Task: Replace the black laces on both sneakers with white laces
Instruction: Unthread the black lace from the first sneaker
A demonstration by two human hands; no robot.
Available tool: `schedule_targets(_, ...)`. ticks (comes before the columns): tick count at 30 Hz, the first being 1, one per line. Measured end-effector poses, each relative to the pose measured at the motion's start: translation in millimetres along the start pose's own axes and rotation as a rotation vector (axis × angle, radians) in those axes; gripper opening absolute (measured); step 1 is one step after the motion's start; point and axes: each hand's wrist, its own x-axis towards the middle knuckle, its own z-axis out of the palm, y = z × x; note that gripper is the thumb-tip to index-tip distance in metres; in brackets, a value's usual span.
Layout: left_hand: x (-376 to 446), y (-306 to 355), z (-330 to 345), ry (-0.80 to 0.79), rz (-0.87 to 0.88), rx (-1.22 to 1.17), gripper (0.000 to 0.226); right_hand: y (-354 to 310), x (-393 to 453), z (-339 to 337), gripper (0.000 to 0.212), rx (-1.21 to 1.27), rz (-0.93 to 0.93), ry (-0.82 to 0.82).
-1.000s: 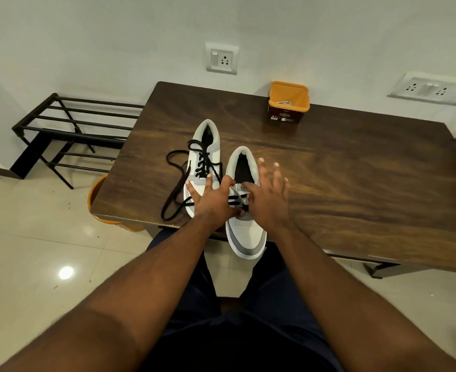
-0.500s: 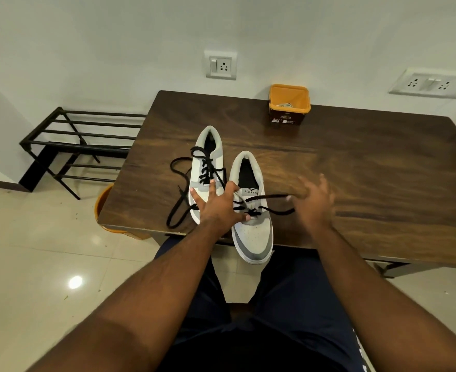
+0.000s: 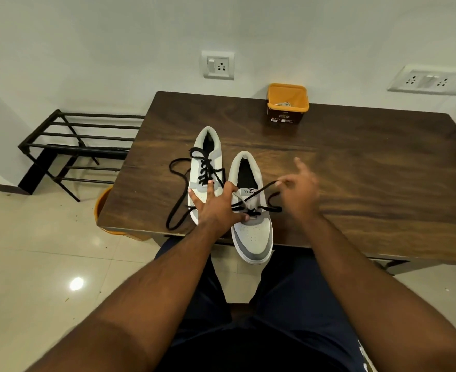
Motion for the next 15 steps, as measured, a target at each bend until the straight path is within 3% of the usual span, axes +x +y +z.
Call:
schedule_targets(2,1,-1,0,-0.005,0.001,0.002,0.066,21,18,-22,0.015,0.235,0.218,0.2)
schedule_targets(5,3,-1,2,-0.007,0.001,0.009,0.065,39,31,-47,0.012,0.53,0.39,0.424)
schedule_targets(7,3,-1,2,-0.008,-0.002,0.011,0.064,43,29,-51,0.028,0.648,0.513,0.506)
schedule_targets(9,3,0,2,-0.011,-0.008,0.005,0.063,46,24,-46,0.015,0.563,0.584,0.472)
schedule_targets(10,3,0,2,-0.011,-0.008,0.003,0.063,42,18,-44,0.017,0.369,0.563,0.383)
schedule_targets(12,3,0,2,-0.013,-0.004,0.004,0.064,32,7,-31,0.054,0.011,0.323,0.167)
schedule_targets(15,2,0,2,-0.009,-0.001,0.013,0.064,-3,-10,-4,0.037,-0.278,-0.207,-0.066)
